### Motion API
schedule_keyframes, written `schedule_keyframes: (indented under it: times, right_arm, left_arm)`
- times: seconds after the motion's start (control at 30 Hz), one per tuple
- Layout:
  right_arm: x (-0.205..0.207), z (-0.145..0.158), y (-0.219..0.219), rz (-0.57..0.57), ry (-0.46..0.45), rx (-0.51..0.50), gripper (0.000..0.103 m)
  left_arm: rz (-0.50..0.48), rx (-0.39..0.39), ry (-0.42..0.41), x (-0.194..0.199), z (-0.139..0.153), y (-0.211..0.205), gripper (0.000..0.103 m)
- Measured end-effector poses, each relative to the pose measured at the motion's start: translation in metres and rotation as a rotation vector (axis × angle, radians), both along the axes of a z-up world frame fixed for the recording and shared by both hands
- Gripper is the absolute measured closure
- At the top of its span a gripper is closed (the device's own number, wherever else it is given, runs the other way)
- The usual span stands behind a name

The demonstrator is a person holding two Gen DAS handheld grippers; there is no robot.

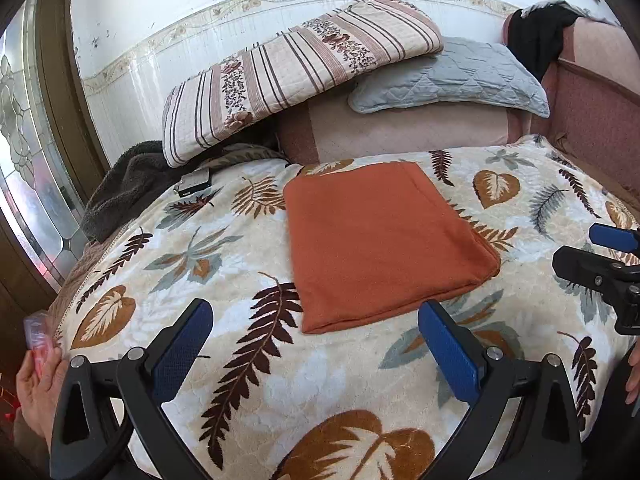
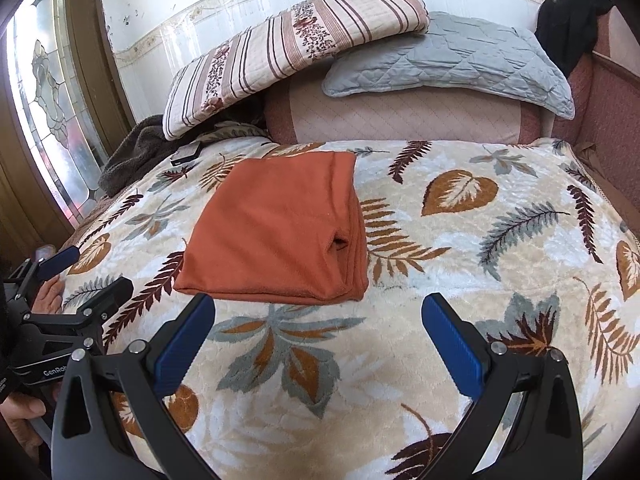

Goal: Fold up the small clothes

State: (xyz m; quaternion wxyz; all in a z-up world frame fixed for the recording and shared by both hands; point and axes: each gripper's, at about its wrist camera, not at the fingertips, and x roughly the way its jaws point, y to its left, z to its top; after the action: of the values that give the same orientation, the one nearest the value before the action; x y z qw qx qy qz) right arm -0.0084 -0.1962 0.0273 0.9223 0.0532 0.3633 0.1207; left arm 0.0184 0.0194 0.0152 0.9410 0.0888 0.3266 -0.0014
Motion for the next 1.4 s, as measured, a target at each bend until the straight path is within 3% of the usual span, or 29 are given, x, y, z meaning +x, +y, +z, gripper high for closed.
schedule_keyframes:
  times: [0.33, 1.03, 1.4]
  right_arm:
    - [-0.008, 0.009, 0.004, 0.007, -0.014, -0.012, 0.0]
    - [-0.02, 0.021, 0.006, 0.004, -0.039, -0.031, 0.0]
    - [-0.021, 0.022, 0.009, 0.003, -0.04, -0.03, 0.0]
  left_arm:
    - [-0.007, -0.039, 0.007, -0.004, 0.006, 0.005, 0.0]
    - [-0.031, -0.04, -0.009, -0.012, 0.014, 0.006, 0.0]
    - [-0.054, -0.075, 0.023, -0.008, 0.013, 0.009, 0.0]
